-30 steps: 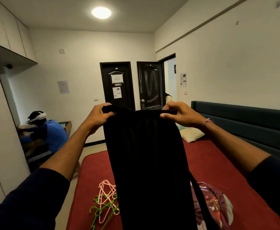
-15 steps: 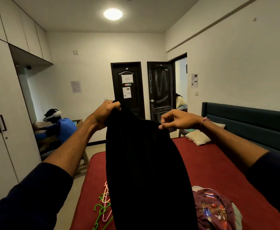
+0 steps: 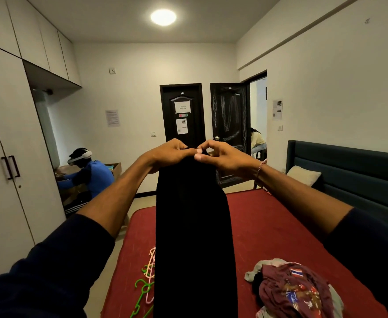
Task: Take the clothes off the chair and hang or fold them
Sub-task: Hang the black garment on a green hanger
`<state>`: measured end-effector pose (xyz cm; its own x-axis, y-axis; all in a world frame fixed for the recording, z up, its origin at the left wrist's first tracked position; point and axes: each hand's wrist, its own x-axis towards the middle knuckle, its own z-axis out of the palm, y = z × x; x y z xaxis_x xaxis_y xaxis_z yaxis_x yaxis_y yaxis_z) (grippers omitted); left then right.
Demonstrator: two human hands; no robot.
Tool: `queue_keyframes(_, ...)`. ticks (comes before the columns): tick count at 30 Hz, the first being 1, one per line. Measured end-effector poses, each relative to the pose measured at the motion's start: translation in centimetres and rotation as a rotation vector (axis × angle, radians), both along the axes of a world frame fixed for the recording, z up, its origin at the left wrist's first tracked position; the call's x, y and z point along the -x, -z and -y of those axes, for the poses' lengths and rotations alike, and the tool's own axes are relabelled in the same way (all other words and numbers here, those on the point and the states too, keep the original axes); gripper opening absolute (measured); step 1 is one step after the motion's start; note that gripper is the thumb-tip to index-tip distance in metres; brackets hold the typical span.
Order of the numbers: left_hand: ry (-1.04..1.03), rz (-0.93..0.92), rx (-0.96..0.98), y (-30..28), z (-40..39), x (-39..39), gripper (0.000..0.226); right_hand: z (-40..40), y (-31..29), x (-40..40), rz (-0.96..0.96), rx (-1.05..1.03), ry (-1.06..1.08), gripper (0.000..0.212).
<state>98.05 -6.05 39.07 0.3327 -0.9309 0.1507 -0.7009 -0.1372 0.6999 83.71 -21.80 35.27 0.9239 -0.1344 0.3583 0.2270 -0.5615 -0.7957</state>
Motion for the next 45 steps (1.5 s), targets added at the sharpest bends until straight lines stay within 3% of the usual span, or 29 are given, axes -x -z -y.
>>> queue_keyframes(5,0.085,-0.174,-0.045,2.6,-0.4,-0.2,0.069,0.7,-1.2,1.0,0.034,0.075,-0.11,0.024)
queue_keyframes(8,0.093,-0.208,-0.068,6.4,-1.0,-1.5,0.089,1.4,-1.7,2.1,0.109,-0.068,-0.104,0.011)
queue_keyframes(11,0.045,-0.219,-0.089,9.2,-1.6,-3.2,0.096,2.8,-2.4,3.6,0.125,-0.199,-0.008,0.016)
queue_keyframes(14,0.122,-0.162,-0.084,9.5,-2.4,-4.8,0.076,4.9,-2.6,4.4,0.132,-0.069,0.111,0.016)
queue_keyframes(18,0.107,-0.027,-0.089,7.6,-2.8,-6.4,0.082,6.4,-2.1,4.4,0.086,0.252,0.256,0.039)
queue_keyframes(22,0.095,0.19,-0.002,5.4,-2.8,-6.5,0.036,6.8,-1.9,4.1,-0.031,0.428,0.227,0.026)
queue_keyframes(24,0.132,0.257,-0.034,4.7,-2.4,-7.0,0.043,7.2,-1.9,4.1,-0.08,0.415,0.17,0.017)
queue_keyframes(27,0.173,0.297,-0.057,4.0,-2.3,-7.1,0.033,7.4,-1.8,4.0,-0.121,0.383,0.127,0.011)
queue_keyframes(31,0.2,0.185,0.032,3.7,-2.8,-6.7,0.033,7.8,-0.8,3.9,-0.145,0.331,0.074,0.013)
queue_keyframes(36,0.087,0.074,0.139,3.9,-3.0,-7.0,0.038,8.0,0.3,3.3,-0.11,0.242,0.069,0.013)
queue_keyframes(40,0.05,0.057,0.126,3.7,-3.4,-7.5,0.059,8.1,0.3,3.0,-0.022,0.391,0.117,0.016)
queue_keyframes(45,0.062,0.107,0.067,3.8,-4.2,-8.2,0.054,8.9,-0.6,3.3,0.031,0.493,0.153,0.015)
